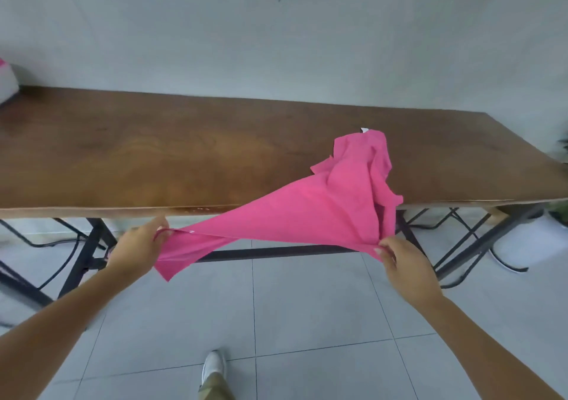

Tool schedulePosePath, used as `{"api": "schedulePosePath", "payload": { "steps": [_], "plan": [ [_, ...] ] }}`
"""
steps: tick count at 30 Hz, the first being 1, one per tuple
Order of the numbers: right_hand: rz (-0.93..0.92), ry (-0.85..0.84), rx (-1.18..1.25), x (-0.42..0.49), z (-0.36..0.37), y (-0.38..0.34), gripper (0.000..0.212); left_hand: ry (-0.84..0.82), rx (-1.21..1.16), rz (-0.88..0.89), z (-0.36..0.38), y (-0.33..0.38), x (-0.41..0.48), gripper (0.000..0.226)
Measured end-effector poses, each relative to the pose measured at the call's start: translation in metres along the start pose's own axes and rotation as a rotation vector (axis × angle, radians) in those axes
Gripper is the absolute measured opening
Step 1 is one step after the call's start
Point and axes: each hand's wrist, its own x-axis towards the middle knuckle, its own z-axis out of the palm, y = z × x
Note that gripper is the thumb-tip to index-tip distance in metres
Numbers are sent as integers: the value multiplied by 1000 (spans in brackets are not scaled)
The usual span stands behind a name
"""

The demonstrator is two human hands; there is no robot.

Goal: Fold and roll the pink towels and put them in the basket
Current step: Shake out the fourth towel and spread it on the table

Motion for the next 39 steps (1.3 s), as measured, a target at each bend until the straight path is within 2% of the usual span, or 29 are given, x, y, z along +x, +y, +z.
{"api": "schedulePosePath", "payload": {
  "steps": [3,9,14,22,26,29,32,36,39],
  "plan": [
    [45,34,85,-26,-1,-2,6,12,-31,19,-4,-8,-39,6],
    [165,139,276,-37,-10,-29,11,-6,-21,68,-26,-14,-83,12],
    [118,164,295,-37,-18,-56,17,85,-13,83,-54,-25,-89,18],
    [168,2,257,-44,-3,-93,43,12,67,64,-95,-79,-73,25],
    [183,-93,267,-55,25,-127,48,-6,93,-52,-110,-117,-74,27],
    [133,-149,268,-62,47,-153,44,-2,-15,-161,-125,-143,-78,28],
    [97,-159,272,-67,65,-180,45,64,-258,-264,-141,-165,-82,23],
    [143,-121,271,-71,72,-219,46,90,-537,-352,-159,-202,-79,16],
    [195,-109,257,-73,73,-238,53,54,-550,-350,-169,-233,-75,20]
  ]
}}
